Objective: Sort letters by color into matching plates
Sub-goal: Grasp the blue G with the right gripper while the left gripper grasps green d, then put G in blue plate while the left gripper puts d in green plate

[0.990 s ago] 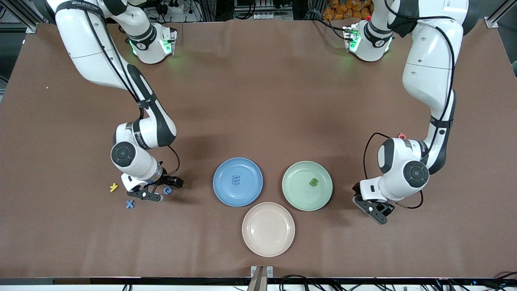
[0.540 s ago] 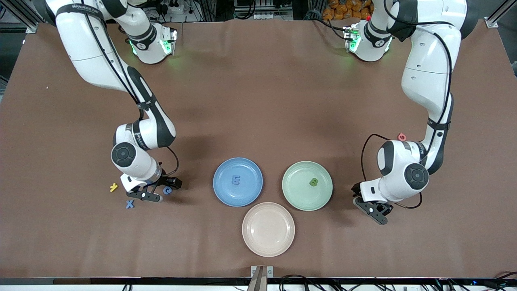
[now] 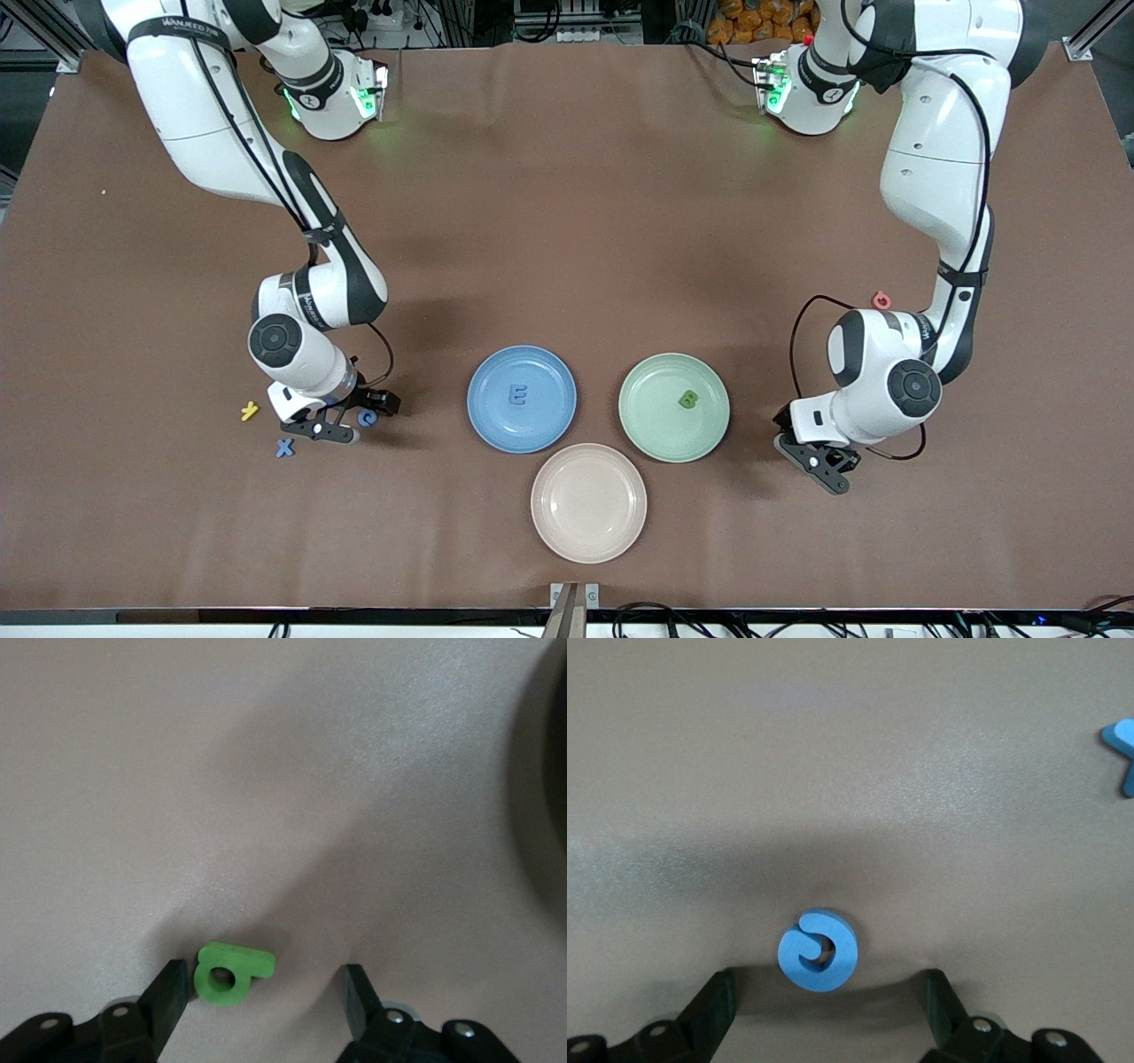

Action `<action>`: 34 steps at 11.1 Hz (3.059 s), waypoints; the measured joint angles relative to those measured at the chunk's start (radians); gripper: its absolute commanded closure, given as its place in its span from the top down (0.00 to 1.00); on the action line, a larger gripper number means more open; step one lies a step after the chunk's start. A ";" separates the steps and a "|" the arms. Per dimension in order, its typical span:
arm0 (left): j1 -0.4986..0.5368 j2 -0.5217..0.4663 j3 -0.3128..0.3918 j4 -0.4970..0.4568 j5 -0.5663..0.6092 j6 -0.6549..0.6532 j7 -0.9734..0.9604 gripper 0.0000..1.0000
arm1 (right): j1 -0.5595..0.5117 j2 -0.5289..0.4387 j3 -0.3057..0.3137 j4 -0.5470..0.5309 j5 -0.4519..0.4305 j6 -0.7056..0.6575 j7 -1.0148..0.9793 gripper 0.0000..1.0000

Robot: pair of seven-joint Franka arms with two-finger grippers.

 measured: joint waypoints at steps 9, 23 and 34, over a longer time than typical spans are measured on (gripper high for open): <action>0.001 -0.004 0.001 0.010 0.000 -0.002 0.001 0.00 | -0.001 -0.002 -0.017 0.014 -0.002 0.005 -0.020 0.62; -0.087 -0.059 -0.045 0.050 -0.007 -0.157 -0.221 0.00 | 0.002 0.003 -0.022 0.016 -0.003 0.063 -0.031 0.20; -0.190 -0.061 -0.065 0.048 0.003 -0.164 -0.537 1.00 | 0.121 -0.008 -0.013 0.104 0.193 0.035 0.012 0.20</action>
